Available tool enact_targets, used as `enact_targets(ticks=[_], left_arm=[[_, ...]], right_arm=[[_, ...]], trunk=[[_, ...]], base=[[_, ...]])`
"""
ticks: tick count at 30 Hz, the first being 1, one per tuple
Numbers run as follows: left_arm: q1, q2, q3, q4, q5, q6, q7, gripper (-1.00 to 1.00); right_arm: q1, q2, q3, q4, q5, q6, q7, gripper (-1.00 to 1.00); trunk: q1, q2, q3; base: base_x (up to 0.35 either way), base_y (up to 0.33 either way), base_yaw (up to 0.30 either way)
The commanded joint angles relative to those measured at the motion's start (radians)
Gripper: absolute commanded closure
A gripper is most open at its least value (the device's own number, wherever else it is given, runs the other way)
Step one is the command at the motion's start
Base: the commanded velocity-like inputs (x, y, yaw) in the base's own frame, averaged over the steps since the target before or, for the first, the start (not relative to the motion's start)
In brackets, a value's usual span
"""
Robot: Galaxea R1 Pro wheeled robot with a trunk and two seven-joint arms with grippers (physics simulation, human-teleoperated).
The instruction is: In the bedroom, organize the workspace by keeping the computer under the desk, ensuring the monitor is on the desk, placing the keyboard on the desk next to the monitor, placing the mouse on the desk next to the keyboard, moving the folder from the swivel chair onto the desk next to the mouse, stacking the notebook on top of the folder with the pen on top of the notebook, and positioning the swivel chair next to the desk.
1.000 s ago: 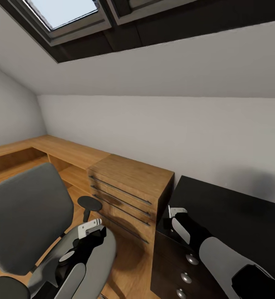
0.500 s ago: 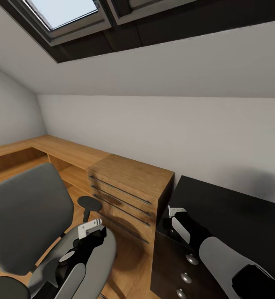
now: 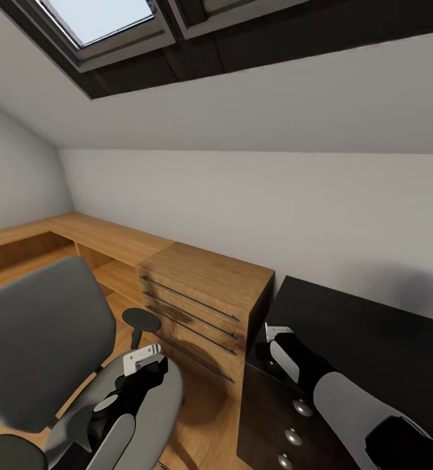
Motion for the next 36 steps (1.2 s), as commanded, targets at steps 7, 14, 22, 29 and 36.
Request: enact_targets(ticks=[7, 14, 22, 29, 36], left_arm=[[-0.001, 0.001, -0.002, -0.002, 0.007, 0.003, 0.008, -1.0], [-0.001, 0.001, -0.002, -0.002, 0.007, 0.003, 0.008, -1.0], [-0.001, 0.001, -0.003, -0.002, 0.007, 0.003, 0.008, -1.0], [-0.001, 0.001, -0.004, -0.002, 0.007, 0.003, 0.008, -1.0], [-0.001, 0.001, -0.004, -0.002, 0.007, 0.005, 0.008, -1.0]], right_arm=[[0.0, -0.001, 0.005, -0.014, -0.031, 0.002, -0.013, 1.0], [0.0, -0.001, 0.007, -0.015, -0.028, -0.001, -0.04, 1.0], [0.0, 0.001, 0.007, -0.017, -0.028, -0.008, -0.099, 1.0], [0.0, 0.001, 0.007, -0.018, -0.029, -0.008, -0.101, 1.0], [0.0, -0.002, 0.008, -0.037, -0.029, -0.007, -0.102, 1.0]], trunk=[[0.0, -0.001, -0.001], [0.0, -0.001, -0.001], [0.0, -0.001, -0.001], [0.0, -0.001, -0.001], [0.0, -0.001, -0.001]], base=[[0.0, 0.0, 0.0], [0.0, 0.0, 0.0], [0.0, 0.0, 0.0], [0.0, 0.0, 0.0], [0.0, 0.0, 0.0]])
